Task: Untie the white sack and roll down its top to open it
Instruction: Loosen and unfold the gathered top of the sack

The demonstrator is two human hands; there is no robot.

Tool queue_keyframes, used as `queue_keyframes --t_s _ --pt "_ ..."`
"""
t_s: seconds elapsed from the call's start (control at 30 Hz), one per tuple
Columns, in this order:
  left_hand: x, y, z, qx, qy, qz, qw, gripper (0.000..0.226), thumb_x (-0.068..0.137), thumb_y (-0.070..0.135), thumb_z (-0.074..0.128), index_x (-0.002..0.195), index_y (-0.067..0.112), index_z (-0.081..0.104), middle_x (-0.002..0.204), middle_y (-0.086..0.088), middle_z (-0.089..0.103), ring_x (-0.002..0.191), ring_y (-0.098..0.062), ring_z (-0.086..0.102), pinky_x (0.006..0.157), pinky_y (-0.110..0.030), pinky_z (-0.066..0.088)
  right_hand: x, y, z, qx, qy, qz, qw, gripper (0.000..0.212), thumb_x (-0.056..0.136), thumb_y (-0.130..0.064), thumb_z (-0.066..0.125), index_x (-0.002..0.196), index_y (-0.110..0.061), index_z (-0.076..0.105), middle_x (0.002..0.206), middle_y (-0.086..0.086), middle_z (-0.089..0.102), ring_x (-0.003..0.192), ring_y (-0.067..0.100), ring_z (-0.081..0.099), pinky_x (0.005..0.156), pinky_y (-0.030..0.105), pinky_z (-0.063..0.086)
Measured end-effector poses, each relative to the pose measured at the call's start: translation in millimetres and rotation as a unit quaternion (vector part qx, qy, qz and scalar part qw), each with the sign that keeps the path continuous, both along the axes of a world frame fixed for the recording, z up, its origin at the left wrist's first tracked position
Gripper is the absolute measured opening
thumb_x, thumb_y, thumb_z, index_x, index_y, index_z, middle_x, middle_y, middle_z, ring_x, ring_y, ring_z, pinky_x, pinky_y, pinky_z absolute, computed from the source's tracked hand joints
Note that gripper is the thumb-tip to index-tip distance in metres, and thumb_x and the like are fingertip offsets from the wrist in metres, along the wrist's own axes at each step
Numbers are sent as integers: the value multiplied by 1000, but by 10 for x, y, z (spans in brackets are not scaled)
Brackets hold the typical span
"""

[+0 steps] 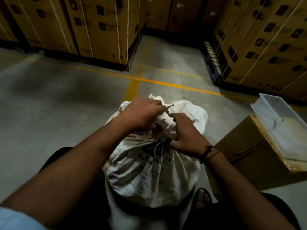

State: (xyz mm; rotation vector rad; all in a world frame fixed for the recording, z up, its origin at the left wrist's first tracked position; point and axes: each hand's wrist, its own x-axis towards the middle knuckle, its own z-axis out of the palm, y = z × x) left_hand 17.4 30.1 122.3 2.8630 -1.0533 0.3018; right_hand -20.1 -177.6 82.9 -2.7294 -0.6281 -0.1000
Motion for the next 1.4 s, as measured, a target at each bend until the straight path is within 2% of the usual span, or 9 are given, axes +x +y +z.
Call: queue_keyframes --t_s 0.17,0.27,0.47,0.57,0.67,0.8,1.0,1.23,1.4 --pt "28 43 -9 -56 -107 -55 991 38 71 20 68 108 27 65 108 1 65 87 -31 63 62 -35 42 145 -150 131 -92 -19 1 996 72 65 -51 73 127 -20 53 110 5 49 98 24 50 81 38 48" --pt "7 97 -34 -89 -157 -51 982 34 74 16 65 106 26 66 110 -1 63 89 -30 59 65 -38 43 185 -82 71 -76 -70 32 994 54 69 -37 69 117 -15 58 108 8 58 96 30 56 78 42 49" --pt "-67 135 -34 61 -28 62 996 63 63 68 66 113 33 52 129 4 59 134 -26 41 112 -44 27 59 146 -114 -127 -133 -12 983 52 79 -14 52 129 -17 43 93 11 65 65 37 62 48 37 48" --pt "-206 -8 -102 24 12 23 999 58 78 53 61 122 18 44 124 -6 60 129 -27 50 118 -45 28 36 249 -168 -102 -144 -32 984 53 82 -17 51 133 -15 37 88 10 63 60 37 60 45 39 48" --pt "-194 -42 -83 -18 50 41 998 52 87 26 60 132 19 35 114 -7 65 103 -31 62 82 -43 50 74 233 -149 -87 -130 -24 987 73 79 -29 63 142 -11 31 101 11 64 78 33 63 60 38 49" --pt "-75 28 -196 35 -20 29 999 70 83 14 59 148 20 33 125 -5 61 110 -29 60 87 -42 48 130 6 -133 -109 13 32 993 107 72 -46 71 153 -12 10 149 13 38 130 30 44 107 42 36" --pt "39 214 -228 6 -168 24 985 73 82 15 44 154 23 35 121 -6 61 99 -31 58 77 -41 45 98 -361 -20 -143 167 -56 974 104 64 -40 84 148 -20 26 139 11 53 123 29 52 99 32 44" --pt "170 437 -260 -22 -180 90 979 52 85 20 47 136 25 57 119 -4 64 98 -31 58 79 -41 40 -2 -414 220 -210 74 -60 973 57 85 -45 63 132 -19 46 126 8 61 113 29 57 87 35 48" --pt "170 379 -345 -70 -202 58 975 45 87 13 56 129 24 63 119 -1 65 100 -29 57 83 -41 40 -109 -372 61 -246 44 -25 968 72 83 -38 61 143 -17 28 124 11 60 109 31 59 86 37 52"
